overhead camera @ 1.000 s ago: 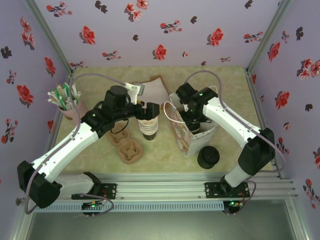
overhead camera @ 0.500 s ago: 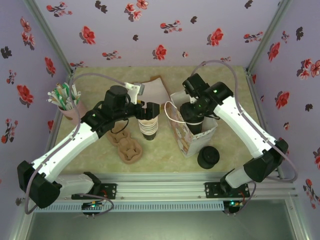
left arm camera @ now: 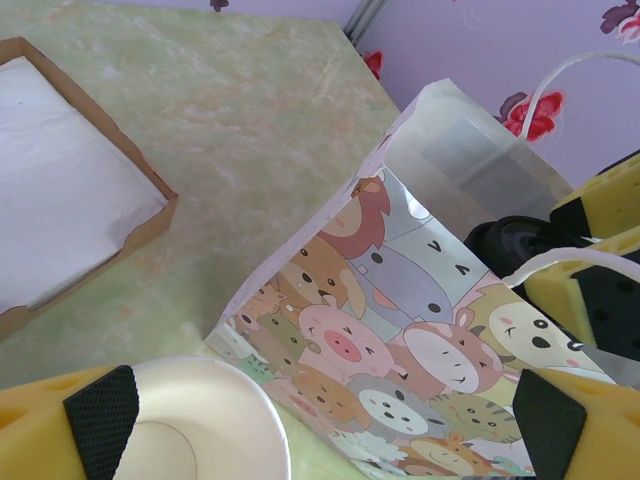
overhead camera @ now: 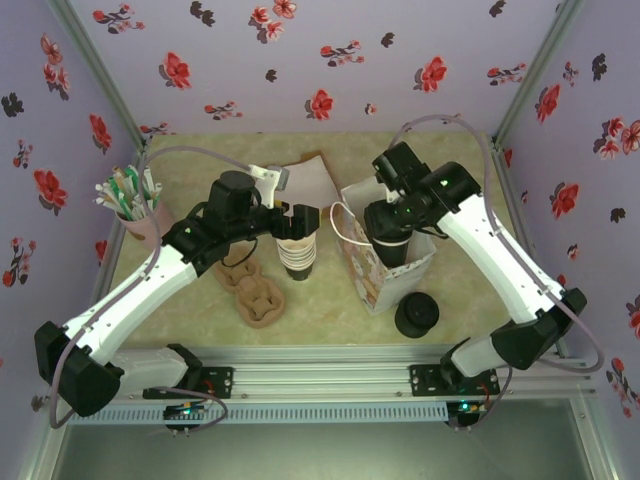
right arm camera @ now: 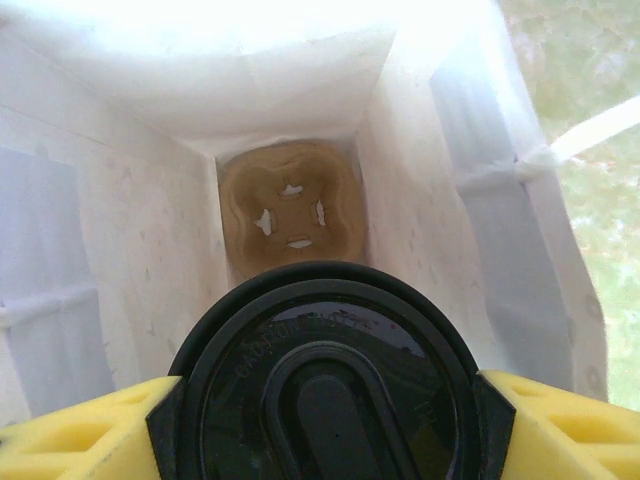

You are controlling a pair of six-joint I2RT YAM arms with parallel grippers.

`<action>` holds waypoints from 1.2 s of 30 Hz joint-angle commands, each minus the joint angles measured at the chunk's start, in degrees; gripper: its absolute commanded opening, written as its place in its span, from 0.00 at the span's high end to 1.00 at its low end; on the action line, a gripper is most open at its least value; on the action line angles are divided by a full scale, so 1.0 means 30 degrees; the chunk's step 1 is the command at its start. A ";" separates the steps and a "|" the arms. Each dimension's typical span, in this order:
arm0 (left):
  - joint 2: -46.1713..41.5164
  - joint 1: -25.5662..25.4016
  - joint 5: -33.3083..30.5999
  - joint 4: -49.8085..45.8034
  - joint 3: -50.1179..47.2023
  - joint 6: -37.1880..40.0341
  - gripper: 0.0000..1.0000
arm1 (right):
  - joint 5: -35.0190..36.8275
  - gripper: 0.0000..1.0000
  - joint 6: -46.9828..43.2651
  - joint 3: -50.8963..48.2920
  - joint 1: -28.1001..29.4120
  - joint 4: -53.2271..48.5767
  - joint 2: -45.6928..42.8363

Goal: Pack the takeout coffee

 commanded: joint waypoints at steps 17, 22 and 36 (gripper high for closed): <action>-0.0442 -0.0111 -0.0324 0.0966 0.0054 0.0069 0.01 | 0.1086 0.28 0.0350 0.0538 0.0101 0.2750 -0.3600; -0.1237 -0.0461 -0.0095 0.1929 -0.0304 0.0490 0.01 | 0.1042 0.28 0.0431 0.0956 0.0098 0.3868 -0.4716; -0.2796 -0.2336 0.0176 0.4929 -0.1858 0.4262 0.01 | -0.0053 0.27 0.0979 0.2782 0.0087 0.4904 -0.5200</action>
